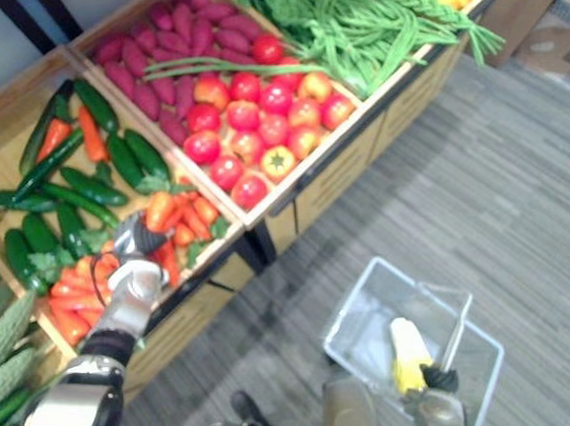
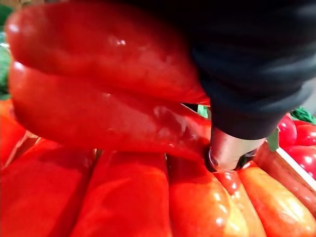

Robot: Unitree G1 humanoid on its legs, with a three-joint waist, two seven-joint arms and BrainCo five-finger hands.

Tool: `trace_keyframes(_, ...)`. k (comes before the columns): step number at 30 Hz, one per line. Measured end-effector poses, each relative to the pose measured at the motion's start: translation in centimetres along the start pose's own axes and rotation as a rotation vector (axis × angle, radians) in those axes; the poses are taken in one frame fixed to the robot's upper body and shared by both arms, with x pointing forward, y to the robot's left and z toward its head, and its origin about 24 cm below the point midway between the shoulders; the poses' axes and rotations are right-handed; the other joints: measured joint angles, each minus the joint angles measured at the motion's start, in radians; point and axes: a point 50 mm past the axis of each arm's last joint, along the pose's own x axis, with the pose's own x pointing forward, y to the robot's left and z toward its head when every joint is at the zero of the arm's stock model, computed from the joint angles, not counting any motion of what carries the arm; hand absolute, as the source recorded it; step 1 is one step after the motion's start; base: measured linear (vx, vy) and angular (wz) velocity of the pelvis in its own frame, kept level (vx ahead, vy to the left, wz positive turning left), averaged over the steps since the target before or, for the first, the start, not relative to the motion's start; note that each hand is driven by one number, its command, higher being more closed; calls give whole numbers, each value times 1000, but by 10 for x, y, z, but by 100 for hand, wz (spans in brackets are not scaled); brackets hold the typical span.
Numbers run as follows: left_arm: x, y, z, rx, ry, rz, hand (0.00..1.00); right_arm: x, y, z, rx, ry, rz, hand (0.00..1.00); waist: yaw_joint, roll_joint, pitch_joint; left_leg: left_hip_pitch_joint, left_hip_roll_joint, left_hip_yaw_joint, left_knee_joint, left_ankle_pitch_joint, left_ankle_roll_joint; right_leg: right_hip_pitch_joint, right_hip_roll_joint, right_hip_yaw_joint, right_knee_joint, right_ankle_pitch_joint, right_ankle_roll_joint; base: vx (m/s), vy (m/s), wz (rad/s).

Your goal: Pick vegetable in the basket

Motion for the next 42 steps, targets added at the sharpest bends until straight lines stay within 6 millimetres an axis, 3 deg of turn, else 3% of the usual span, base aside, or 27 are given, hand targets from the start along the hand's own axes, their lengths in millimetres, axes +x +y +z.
trace_keyframes(15,-5,-2,8,4,-48,-37,100,0,-4,-7,15,40,-19,100,-19,0,0,11,-3,-67,1,1,1,56,-10,-59,-11,-1,0,-4,-16,11)
trace_keyframes(22,-5,22,22,-5,-164,50,100,0,-8,-9,17,54,-29,100,-16,2,-2,21,-3,-102,8,3,5,86,-17,-86,-10,-1,0,-26,-28,14)
trace_keyframes(25,-6,32,31,-8,-233,79,100,1,-13,-12,27,65,-40,100,1,2,-5,22,-3,-112,15,3,5,91,-19,-91,-6,-2,-2,-35,-26,7)
trace_keyframes(29,-12,35,33,-7,-285,83,100,3,-21,-11,13,71,-47,100,3,1,-16,26,-3,-115,16,5,8,92,-20,-92,3,-3,-3,-31,-20,1)
trace_keyframes(32,-14,33,31,0,-292,59,100,3,-32,-16,-38,75,-57,100,3,1,-62,27,-3,-116,16,6,9,92,-20,-91,4,-3,-3,0,0,0)
trace_keyframes(35,-16,39,39,30,-380,56,100,8,-47,-8,-81,44,-79,100,2,-3,-81,43,-6,-111,13,6,10,105,-21,-81,4,-2,-2,-18,-13,-5)
trace_keyframes(38,-21,48,45,38,-447,62,100,14,-60,16,-158,-42,-91,100,6,-5,-88,66,-7,-77,1,6,9,102,-12,-45,2,1,2,-12,-10,-30)
trace_keyframes(42,-30,54,68,60,-632,13,100,20,-82,75,-377,-270,-77,100,0,-18,-100,95,-8,18,-21,3,5,86,11,44,-22,30,6,-14,-13,-63)
